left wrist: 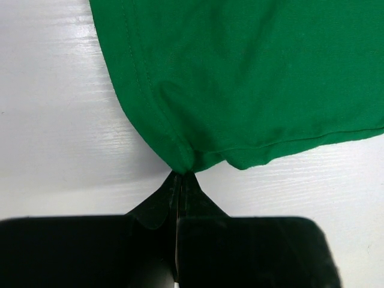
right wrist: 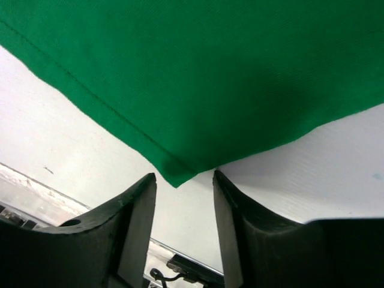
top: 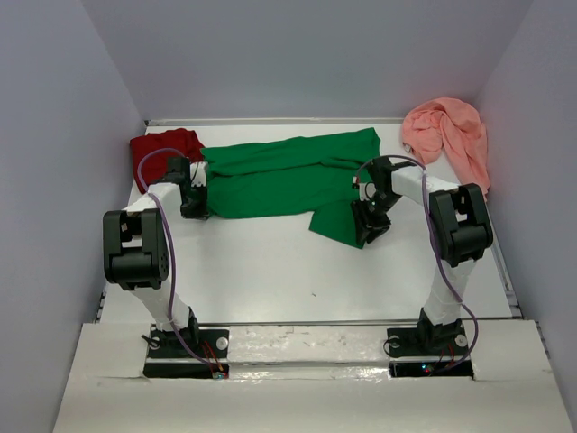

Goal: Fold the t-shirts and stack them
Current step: Grap the side of the flattened tshirt closest away from the robot with both arms

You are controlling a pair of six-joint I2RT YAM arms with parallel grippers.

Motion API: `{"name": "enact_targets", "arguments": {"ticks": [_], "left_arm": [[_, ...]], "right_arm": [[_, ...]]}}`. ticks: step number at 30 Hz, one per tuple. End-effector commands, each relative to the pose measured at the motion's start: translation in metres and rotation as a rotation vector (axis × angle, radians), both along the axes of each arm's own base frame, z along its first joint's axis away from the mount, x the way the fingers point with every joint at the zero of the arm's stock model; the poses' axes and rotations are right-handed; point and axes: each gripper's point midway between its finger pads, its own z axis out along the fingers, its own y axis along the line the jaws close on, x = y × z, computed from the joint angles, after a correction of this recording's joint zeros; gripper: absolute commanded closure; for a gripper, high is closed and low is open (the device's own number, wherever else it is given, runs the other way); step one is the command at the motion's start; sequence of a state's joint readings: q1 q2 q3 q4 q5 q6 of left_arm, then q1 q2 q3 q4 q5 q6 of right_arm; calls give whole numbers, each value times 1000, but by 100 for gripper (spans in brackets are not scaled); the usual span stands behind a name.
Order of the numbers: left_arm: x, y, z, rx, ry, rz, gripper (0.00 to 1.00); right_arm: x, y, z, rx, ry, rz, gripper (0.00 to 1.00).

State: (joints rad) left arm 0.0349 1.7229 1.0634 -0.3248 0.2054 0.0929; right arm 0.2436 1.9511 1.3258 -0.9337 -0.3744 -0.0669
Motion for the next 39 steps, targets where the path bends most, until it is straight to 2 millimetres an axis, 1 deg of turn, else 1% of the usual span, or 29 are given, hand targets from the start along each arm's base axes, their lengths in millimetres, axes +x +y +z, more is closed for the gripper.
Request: {"name": "enact_targets", "arguments": {"ticks": [1, 2, 5, 6, 9, 11, 13, 14, 16, 17, 18, 20, 21, 22, 23, 24, 26, 27, 31, 32, 34, 39], "left_arm": [[11, -1, 29, -7, -62, 0, 100], [12, -1, 30, -7, -64, 0, 100], [14, -1, 32, -9, -70, -1, 100], [15, -2, 33, -8, -73, -2, 100], [16, -3, 34, -12, -74, -4, 100], [16, -5, 33, -14, -74, -7, 100], [16, -6, 32, -17, -71, -10, 100], [17, -5, 32, -19, -73, -9, 100], [17, -6, 31, -25, -74, -11, 100], [18, -7, 31, -24, -76, -14, 100], [18, -7, 31, -25, -76, -15, 100], [17, -8, 29, -29, -74, -15, 100], [17, -8, 29, -28, -74, -16, 100], [18, -8, 29, -29, -76, -17, 100], [18, -9, 29, -33, -77, -17, 100], [18, -9, 29, -35, -78, -20, 100], [19, -10, 30, -38, -82, -22, 100], [18, -10, 30, -39, -81, -22, 100], [19, -12, 29, -46, -84, -28, 100], [19, -12, 29, -48, -84, -29, 100], [20, -12, 29, -47, -87, -30, 100], [20, -12, 29, -44, -90, -36, 100]], "right_arm": [[-14, -5, -8, -36, 36, 50, 49], [-18, -6, -10, -44, 57, 51, 49], [-19, -10, -15, -63, 65, 61, 46], [-20, -8, -16, -66, 64, 75, 46], [-18, -6, -19, -75, 42, 82, 46], [-16, -11, -23, -105, 36, 81, 46], [-15, -12, -27, -127, 26, 87, 46], [-14, -17, -30, -155, 17, 84, 47], [-3, -16, -32, -160, -38, 71, 47], [1, -21, -32, -187, -65, 61, 47], [8, -18, -29, -191, -111, 60, 47], [17, -18, -26, -199, -161, 43, 47], [18, -19, -26, -205, -161, 38, 47], [21, -17, -24, -209, -184, 33, 47], [28, -17, -23, -218, -215, 25, 47], [29, -19, -22, -225, -231, 17, 47], [37, -14, -19, -237, -290, 25, 48], [39, -15, -18, -245, -302, 21, 48], [42, 0, -15, -250, -357, 45, 49], [42, -2, -17, -260, -363, 41, 49], [41, 9, -17, -248, -383, 61, 49], [35, 17, -28, -247, -354, 79, 50]]}}
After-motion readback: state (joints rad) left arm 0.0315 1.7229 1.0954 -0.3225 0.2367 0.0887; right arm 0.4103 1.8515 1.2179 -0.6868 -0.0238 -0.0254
